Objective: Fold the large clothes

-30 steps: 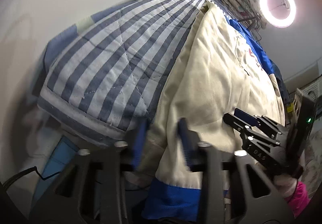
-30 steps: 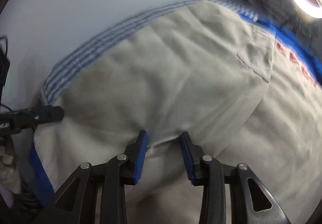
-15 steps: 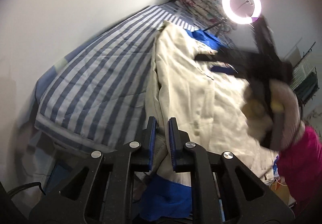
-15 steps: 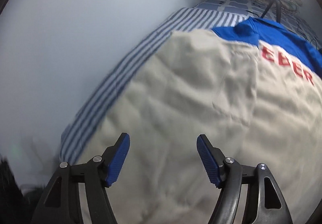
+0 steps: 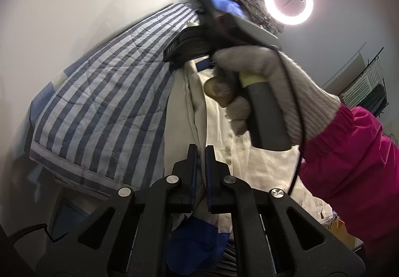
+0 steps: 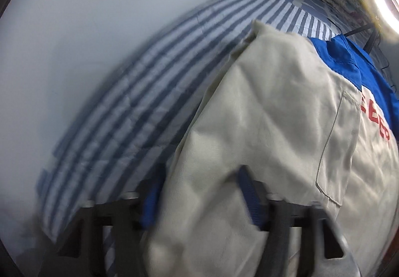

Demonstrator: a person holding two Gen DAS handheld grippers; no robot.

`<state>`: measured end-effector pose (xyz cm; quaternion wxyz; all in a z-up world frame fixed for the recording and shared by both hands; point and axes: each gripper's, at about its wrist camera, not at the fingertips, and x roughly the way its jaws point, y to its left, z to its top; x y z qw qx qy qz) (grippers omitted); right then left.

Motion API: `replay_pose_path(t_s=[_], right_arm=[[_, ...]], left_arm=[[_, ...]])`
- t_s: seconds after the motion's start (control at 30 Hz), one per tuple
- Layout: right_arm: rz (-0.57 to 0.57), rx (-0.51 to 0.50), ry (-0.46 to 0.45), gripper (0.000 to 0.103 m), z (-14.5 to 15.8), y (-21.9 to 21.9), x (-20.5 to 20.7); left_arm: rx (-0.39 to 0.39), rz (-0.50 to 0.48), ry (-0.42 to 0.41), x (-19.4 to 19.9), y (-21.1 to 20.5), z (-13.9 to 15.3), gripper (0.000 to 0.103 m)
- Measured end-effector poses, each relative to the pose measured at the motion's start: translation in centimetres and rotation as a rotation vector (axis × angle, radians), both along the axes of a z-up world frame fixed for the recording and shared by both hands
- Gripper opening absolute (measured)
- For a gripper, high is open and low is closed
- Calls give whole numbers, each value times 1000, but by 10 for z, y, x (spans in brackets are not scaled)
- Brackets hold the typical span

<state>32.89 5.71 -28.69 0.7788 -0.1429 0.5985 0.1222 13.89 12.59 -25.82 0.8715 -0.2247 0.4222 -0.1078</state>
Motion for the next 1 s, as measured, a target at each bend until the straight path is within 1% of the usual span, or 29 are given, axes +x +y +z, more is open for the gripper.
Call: replay_pose_path(t_s=[0.03, 0.07, 0.1, 0.13, 0.17, 0.27, 0.3, 0.37, 0.47, 0.6, 0.73, 0.8, 0.83, 0.9, 0.97, 1.0], right_arm=[[-3, -21, 0, 29, -2, 0, 0], [-2, -32, -6, 24, -3, -1, 0], [-3, -21, -11, 12, -1, -5, -1], [-7, -7, -14, 4, 1, -9, -1], [-19, 26, -17, 3, 6, -16, -1], [-44, 170, -42, 2, 26, -41, 2], [-45, 227, -63, 2, 37, -52, -2], [-51, 303, -94, 2, 51, -70, -7], [-96, 430, -121, 2, 65, -106, -15], [-170, 549, -144, 2, 71, -158, -30], [-270, 646, -138, 2, 62, -214, -38], [-338, 668, -114, 2, 49, -242, -43], [-361, 666, -102, 2, 43, -252, -43], [-409, 615, -79, 2, 25, -272, -38], [-440, 550, -61, 3, 10, -280, -36], [-462, 509, -48, 5, 1, -284, -34]], left_arm=[[3, -7, -1, -1, -2, 1, 2], [7, -14, -3, 0, -5, 2, 2], [16, -20, -6, 0, -10, 4, 1], [25, -26, -9, -1, -14, 5, 1], [31, -34, -12, -2, -19, 7, 1], [34, -62, -28, -4, -36, 15, 0], [49, -76, -40, -6, -44, 19, 0], [72, -100, -55, -9, -59, 25, 0], [111, -142, -69, -12, -81, 30, 0], [139, -199, -70, -18, -107, 30, 0], [147, -256, -56, -18, -132, 30, 0], [124, -295, -36, -20, -141, 28, 0], [119, -301, -28, -21, -146, 33, 0], [101, -304, -24, -27, -146, 33, 0], [83, -295, -23, -35, -140, 39, 0], [81, -289, -26, -39, -135, 42, 0]])
